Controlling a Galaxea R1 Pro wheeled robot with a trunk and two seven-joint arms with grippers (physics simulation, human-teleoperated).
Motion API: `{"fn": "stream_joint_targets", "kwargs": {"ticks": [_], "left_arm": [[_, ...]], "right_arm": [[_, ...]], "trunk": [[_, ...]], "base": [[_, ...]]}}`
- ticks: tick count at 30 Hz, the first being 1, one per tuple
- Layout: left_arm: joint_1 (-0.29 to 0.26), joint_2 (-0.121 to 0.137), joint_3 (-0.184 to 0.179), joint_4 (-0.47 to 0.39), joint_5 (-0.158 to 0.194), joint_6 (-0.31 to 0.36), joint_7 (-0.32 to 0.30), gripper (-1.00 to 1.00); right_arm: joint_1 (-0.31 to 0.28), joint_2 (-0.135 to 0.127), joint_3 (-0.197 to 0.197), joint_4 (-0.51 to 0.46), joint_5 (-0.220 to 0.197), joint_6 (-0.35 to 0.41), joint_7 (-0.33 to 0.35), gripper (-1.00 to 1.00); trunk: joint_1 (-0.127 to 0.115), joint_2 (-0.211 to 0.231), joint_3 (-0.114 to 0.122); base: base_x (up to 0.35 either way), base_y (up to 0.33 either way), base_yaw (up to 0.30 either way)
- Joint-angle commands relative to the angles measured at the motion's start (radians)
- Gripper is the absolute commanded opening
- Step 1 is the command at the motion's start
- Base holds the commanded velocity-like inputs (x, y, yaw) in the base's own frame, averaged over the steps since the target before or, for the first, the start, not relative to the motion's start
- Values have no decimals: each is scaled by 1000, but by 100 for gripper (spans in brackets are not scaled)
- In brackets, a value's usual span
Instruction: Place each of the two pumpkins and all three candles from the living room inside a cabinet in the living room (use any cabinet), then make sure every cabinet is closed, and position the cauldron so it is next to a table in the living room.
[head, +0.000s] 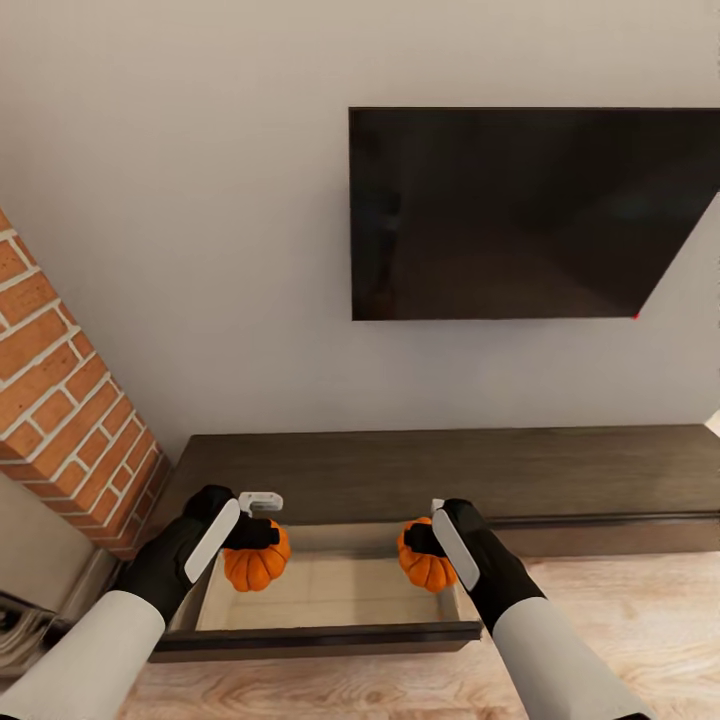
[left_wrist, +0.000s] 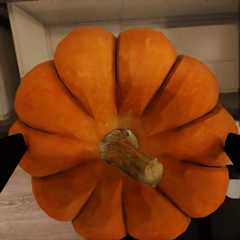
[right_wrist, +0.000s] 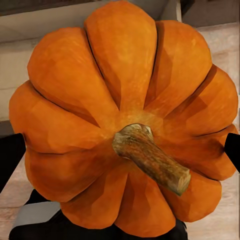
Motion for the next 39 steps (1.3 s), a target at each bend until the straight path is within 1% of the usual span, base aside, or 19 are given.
{"fn": "stream_joint_targets", "kwargs": {"ticks": [1,19,28,39], "left_arm": [[-1,1,-4,-1,10,2,10,-100],[-1,1,-4,-1,10,2,11,-100],[-1,1,-4,-1,9,2,11,-100],[-1,1,-3,-1,9,2,11,-100]], "right_arm": [[-1,0,3,-1,-10,2,-9,-100],[-1,2,4,-1,-12,3,-8,-100],[-1,2,4,-1,-12,3,-8,-100],[-1,3,4,-1,-12,3,-7,-100]], "trunk": [[1,-2,-2],[1,-2,-2],[1,-2,-2],[1,-2,-2]], "base": [[158,-119,0],[217,-19,0],[114,0,0],[26,0,0]]}}
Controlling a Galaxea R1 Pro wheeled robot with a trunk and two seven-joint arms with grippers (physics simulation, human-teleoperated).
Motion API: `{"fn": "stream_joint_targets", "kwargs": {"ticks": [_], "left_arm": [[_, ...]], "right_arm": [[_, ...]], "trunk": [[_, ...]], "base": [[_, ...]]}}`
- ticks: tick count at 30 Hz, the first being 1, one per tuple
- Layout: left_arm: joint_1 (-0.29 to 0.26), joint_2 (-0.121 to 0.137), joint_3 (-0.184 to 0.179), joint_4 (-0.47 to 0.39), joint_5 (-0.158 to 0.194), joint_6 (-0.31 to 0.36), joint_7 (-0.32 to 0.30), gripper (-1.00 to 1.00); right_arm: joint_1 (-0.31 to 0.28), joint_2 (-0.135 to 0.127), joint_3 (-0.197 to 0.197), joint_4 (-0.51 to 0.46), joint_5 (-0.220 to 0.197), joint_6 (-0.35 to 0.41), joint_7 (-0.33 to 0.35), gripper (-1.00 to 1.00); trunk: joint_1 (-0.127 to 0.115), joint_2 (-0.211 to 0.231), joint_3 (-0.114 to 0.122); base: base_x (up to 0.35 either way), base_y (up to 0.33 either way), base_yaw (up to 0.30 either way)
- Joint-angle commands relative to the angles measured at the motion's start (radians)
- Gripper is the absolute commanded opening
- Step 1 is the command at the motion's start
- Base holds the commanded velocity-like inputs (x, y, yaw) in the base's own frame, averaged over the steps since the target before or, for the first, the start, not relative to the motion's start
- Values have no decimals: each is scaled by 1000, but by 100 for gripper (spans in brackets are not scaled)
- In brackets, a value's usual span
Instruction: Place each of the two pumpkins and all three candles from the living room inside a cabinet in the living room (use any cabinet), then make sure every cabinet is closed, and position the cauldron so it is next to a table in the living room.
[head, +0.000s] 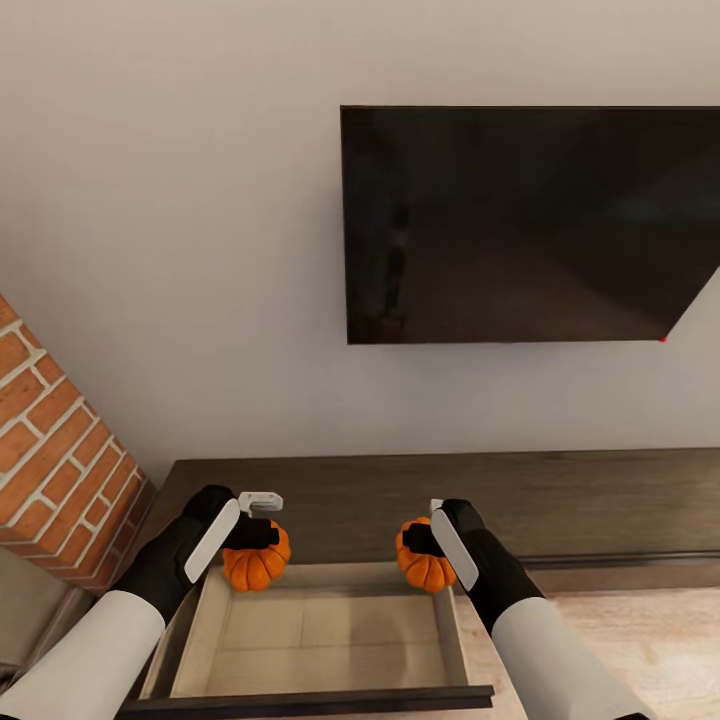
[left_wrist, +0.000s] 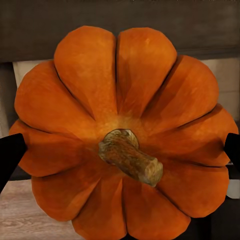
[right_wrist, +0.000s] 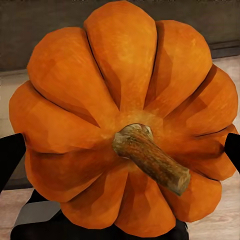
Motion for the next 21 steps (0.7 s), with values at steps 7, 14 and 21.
{"fn": "stream_joint_targets", "kwargs": {"ticks": [7,14,21], "left_arm": [[-1,1,-4,-1,10,2,11,-100],[-1,1,-4,-1,10,2,12,-100],[-1,1,-4,-1,11,2,13,-100]], "right_arm": [[-1,1,3,-1,-11,2,-9,-100],[-1,1,4,-1,-11,2,-9,-100],[-1,1,4,-1,-11,3,-9,-100]], "trunk": [[1,-2,-2],[1,-2,-2],[1,-2,-2]], "base": [[41,5,0],[28,18,0],[2,1,0]]}}
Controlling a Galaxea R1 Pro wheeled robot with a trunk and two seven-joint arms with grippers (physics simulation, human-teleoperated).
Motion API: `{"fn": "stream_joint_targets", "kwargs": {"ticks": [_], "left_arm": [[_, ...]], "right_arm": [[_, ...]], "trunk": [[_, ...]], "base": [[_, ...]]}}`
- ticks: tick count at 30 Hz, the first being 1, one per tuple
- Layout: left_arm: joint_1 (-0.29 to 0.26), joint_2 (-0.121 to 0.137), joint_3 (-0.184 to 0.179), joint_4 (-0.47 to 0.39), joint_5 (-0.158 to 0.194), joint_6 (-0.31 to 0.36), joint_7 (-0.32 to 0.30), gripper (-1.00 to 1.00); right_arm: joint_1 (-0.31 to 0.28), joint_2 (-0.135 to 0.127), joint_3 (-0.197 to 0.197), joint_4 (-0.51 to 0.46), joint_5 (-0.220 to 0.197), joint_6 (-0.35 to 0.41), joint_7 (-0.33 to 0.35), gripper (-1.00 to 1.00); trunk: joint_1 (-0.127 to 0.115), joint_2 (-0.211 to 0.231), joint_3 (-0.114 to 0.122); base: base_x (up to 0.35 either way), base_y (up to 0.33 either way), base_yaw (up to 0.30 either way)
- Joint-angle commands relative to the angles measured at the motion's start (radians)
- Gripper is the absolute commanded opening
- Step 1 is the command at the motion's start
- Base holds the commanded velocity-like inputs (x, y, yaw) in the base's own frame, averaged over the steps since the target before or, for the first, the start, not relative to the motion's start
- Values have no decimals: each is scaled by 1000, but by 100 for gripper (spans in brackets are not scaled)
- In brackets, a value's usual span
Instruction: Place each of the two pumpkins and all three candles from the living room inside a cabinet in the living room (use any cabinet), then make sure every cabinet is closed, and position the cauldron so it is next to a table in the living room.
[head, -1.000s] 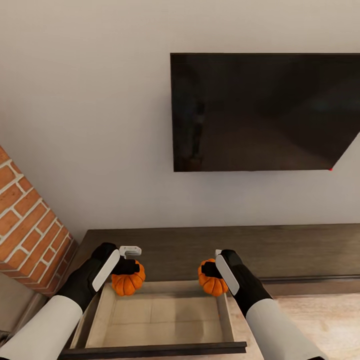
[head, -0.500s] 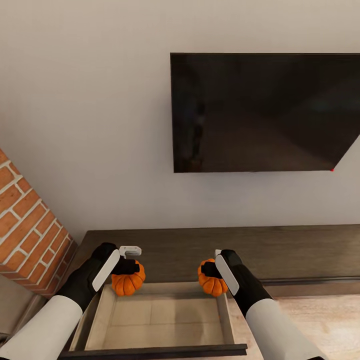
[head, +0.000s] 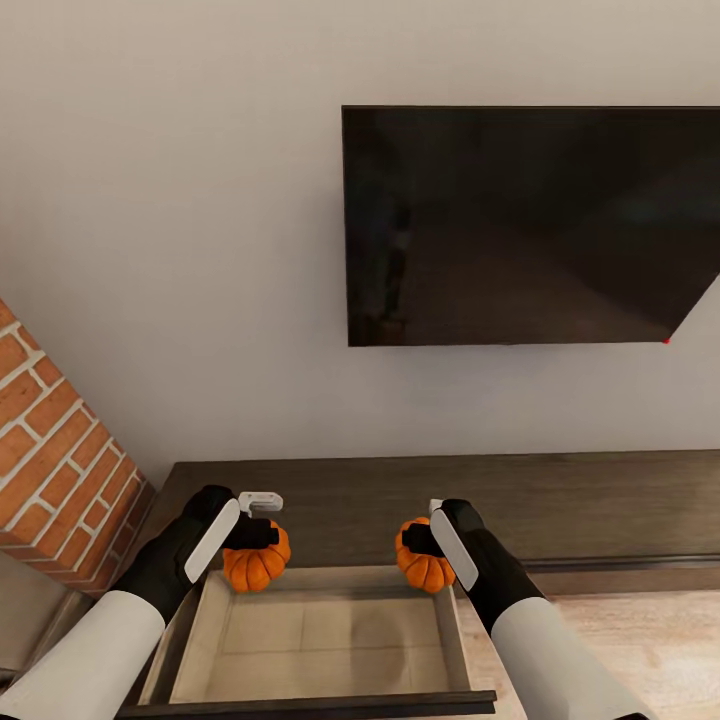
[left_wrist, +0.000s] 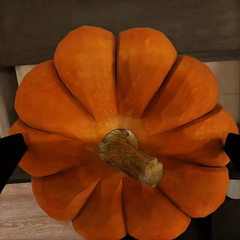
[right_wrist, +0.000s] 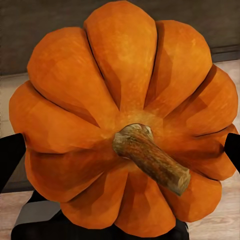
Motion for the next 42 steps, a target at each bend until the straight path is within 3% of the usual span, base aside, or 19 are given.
{"fn": "stream_joint_targets", "kwargs": {"ticks": [1,13,18,25,35,42], "left_arm": [[-1,1,-4,-1,11,2,10,-100],[-1,1,-3,4,12,2,10,-100],[-1,1,-3,6,11,2,9,-100],[-1,1,-3,7,12,2,8,-100],[-1,1,-5,7,10,2,7,-100],[-1,1,-5,4,10,2,6,-100]], "right_arm": [[-1,0,2,-1,-11,2,-10,-100],[-1,6,11,-1,-15,6,-10,-100],[-1,21,18,-1,-15,8,-10,-100],[-1,35,83,-1,-18,10,-12,-100],[-1,33,90,-1,-20,11,-13,-100],[-1,33,90,-1,-20,11,-13,-100]], "trunk": [[1,-2,-2],[39,-72,-33],[58,-107,-49],[85,-156,-71],[123,-226,-102],[123,-226,-101]], "base": [[0,0,0],[0,0,8],[0,0,210],[0,0,251],[0,0,-31],[-1,0,-27]]}}
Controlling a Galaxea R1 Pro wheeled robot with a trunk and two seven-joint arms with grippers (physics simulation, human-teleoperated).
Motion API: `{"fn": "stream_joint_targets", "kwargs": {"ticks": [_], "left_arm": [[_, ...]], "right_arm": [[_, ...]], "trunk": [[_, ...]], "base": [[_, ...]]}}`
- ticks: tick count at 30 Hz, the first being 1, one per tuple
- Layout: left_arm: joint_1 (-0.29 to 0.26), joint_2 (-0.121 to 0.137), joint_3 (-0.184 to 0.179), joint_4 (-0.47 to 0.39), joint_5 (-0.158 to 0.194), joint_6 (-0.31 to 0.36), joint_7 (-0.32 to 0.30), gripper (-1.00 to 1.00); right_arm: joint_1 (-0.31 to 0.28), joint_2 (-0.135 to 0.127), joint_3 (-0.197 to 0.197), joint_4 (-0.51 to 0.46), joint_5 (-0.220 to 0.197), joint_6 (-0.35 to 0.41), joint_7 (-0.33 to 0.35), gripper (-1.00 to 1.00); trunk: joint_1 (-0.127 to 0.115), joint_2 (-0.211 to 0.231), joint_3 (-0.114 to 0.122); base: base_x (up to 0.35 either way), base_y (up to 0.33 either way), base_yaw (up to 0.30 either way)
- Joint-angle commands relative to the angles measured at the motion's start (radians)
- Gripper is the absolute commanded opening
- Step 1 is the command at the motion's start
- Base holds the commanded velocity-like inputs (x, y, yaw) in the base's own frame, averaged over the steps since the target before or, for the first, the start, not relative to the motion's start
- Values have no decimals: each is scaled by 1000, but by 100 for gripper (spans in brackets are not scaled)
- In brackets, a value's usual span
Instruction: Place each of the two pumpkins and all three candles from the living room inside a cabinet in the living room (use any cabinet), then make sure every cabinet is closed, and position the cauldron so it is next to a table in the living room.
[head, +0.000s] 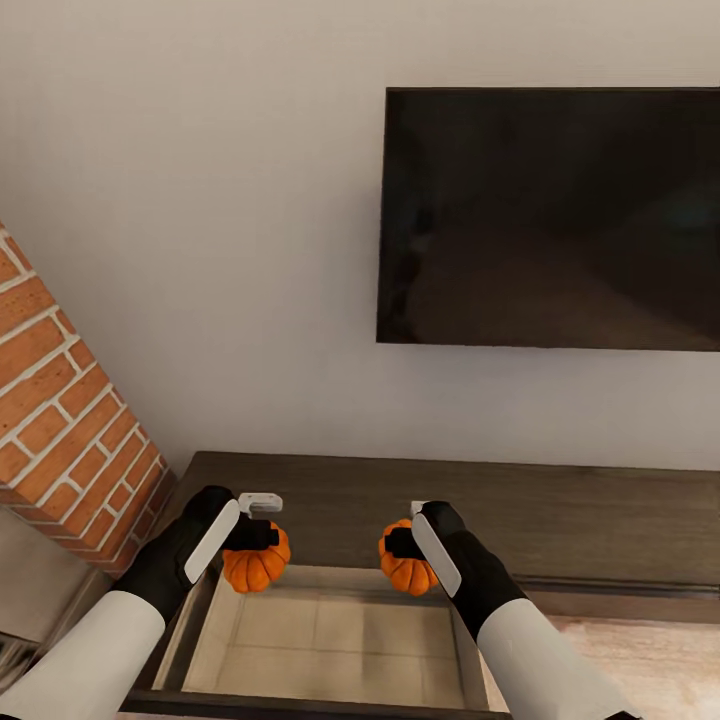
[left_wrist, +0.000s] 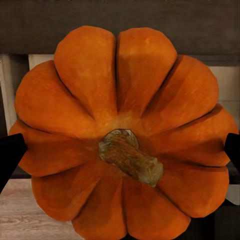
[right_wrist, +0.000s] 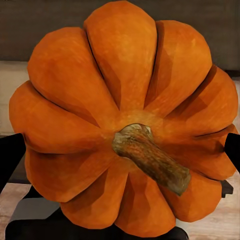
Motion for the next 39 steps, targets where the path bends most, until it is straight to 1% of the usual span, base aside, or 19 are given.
{"fn": "stream_joint_targets", "kwargs": {"ticks": [1,9,17,26,39], "left_arm": [[-1,1,-4,-1,11,2,10,-100],[-1,1,-4,-2,11,2,10,-100],[-1,1,-4,-2,10,2,11,-100],[0,2,-4,-2,10,2,10,-100],[0,1,-4,-2,11,2,11,-100]], "right_arm": [[-1,0,2,-1,-11,2,-10,-100],[-1,-2,2,-1,-11,1,-10,-100],[-1,-2,2,-1,-11,0,-9,-100],[-1,-2,2,-1,-11,0,-8,-100],[-1,-2,2,-1,-11,0,-8,-100]], "trunk": [[0,-1,-1],[0,-1,-1],[0,-1,2],[0,-1,4],[0,-1,5]], "base": [[-24,10,-5],[-43,41,-5],[6,87,-161],[2,73,-69],[0,26,-11]]}}
